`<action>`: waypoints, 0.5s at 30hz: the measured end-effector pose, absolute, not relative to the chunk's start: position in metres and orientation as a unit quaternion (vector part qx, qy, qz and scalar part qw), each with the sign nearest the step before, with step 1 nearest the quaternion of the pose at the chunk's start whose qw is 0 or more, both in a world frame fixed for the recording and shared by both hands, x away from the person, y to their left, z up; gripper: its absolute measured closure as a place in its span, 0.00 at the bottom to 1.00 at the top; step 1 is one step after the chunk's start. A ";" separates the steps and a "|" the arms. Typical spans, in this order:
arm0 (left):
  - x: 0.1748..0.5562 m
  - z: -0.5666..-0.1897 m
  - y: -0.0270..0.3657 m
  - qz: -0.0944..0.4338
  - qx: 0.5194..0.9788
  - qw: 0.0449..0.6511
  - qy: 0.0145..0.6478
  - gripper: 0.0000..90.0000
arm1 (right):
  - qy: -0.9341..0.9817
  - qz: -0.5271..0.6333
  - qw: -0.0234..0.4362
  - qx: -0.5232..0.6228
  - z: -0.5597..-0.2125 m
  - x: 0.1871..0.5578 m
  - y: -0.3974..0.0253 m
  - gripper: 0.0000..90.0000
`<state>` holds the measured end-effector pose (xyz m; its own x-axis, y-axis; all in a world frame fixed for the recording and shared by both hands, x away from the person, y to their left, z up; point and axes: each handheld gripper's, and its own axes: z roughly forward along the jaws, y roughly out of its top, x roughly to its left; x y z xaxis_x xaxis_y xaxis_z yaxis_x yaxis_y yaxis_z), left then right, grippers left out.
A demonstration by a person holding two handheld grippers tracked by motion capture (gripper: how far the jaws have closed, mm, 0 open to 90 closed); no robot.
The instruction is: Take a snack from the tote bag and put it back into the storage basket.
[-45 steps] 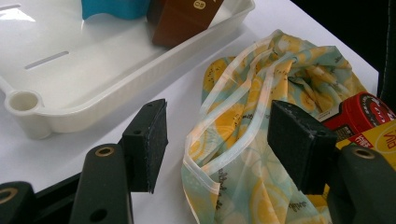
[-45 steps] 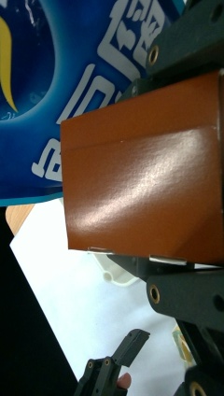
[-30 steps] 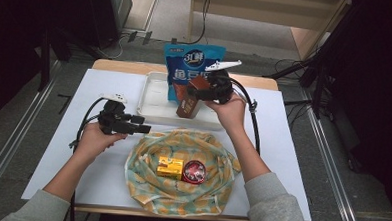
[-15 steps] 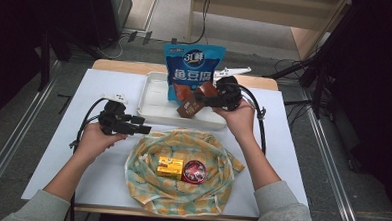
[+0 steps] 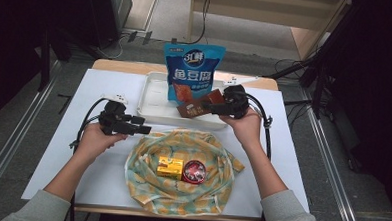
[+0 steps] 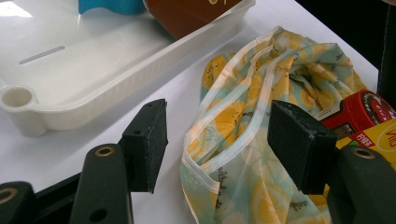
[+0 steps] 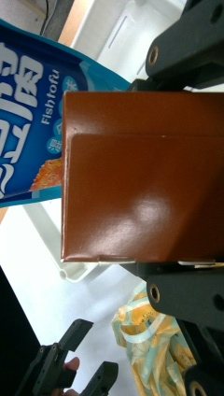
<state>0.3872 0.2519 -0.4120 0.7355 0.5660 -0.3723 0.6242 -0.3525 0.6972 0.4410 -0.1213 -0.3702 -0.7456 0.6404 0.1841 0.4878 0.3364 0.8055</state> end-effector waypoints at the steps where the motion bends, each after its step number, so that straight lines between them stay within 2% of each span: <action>1: 0.387 -0.412 0.252 -0.033 0.822 0.439 0.362 0.43 | 0.814 0.459 0.081 0.348 -0.371 0.440 -0.122 0.49; 15: 0.387 -0.412 0.252 -0.034 0.822 0.438 0.362 0.43 | 0.817 0.458 0.067 0.344 -0.381 0.438 -0.116 0.49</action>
<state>0.3873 0.2518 -0.4121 0.7356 0.5656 -0.3727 0.6248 -0.3540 0.6959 0.4377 -0.1158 -0.3811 -0.7544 0.6234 0.2053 0.5006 0.3441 0.7944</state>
